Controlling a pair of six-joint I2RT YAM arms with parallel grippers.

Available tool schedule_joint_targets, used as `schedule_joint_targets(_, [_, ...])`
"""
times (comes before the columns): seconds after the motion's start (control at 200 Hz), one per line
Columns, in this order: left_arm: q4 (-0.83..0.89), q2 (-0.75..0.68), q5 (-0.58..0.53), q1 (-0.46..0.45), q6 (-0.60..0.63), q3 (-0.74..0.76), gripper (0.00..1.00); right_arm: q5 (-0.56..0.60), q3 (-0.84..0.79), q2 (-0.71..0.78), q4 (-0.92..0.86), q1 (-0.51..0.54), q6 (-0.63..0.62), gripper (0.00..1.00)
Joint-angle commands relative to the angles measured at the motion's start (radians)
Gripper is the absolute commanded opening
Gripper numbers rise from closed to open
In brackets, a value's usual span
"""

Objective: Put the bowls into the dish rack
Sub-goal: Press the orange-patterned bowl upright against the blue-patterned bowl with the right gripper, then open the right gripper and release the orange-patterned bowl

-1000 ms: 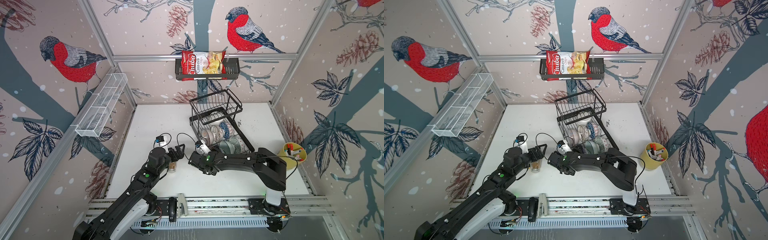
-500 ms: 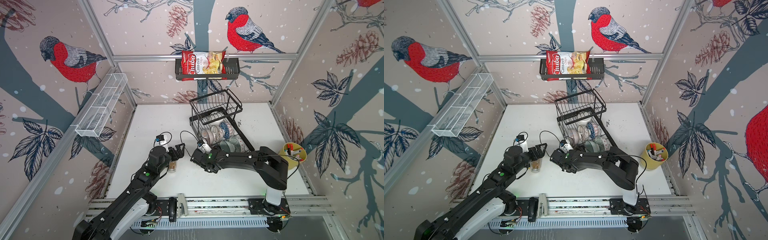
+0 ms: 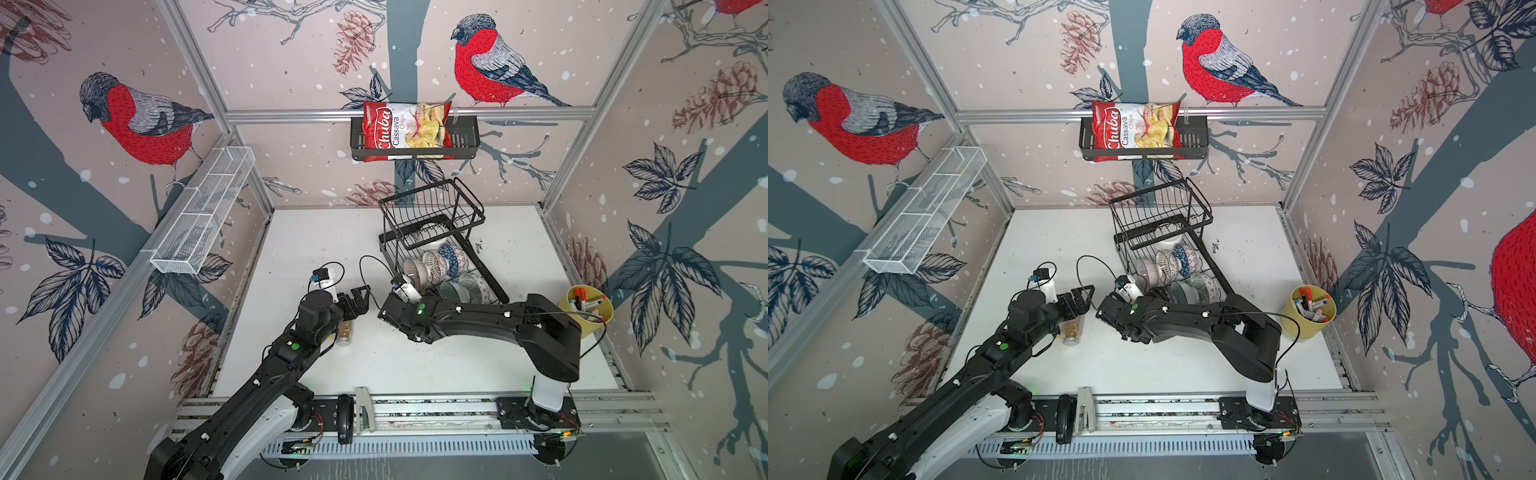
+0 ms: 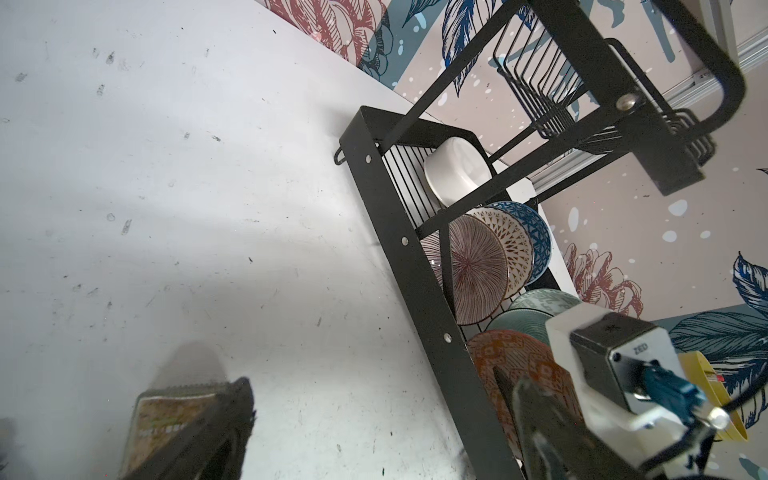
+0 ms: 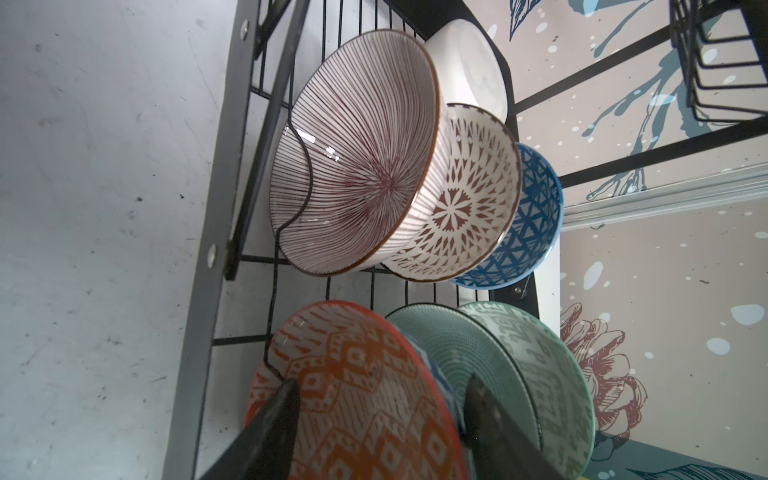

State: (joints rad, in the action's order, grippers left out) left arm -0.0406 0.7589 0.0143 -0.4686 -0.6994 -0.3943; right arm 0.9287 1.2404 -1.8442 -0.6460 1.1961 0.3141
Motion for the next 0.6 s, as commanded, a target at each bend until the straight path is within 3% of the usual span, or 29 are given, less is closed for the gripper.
schedule_joint_targets(0.0, [0.002, -0.003, -0.013, 0.001, 0.014, -0.009, 0.96, 0.013, 0.009, 0.008, -0.008, 0.002, 0.002, 0.64])
schedule_joint_targets(0.31, [0.004, -0.001, -0.014, 0.002, 0.017, -0.012, 0.96, 0.021, 0.016, 0.008, -0.01, -0.003, 0.001, 0.67])
schedule_joint_targets(0.595, [0.005, -0.01, -0.017, 0.001, 0.014, -0.011, 0.96, 0.01, 0.061, 0.055, -0.01, -0.013, 0.007, 0.76])
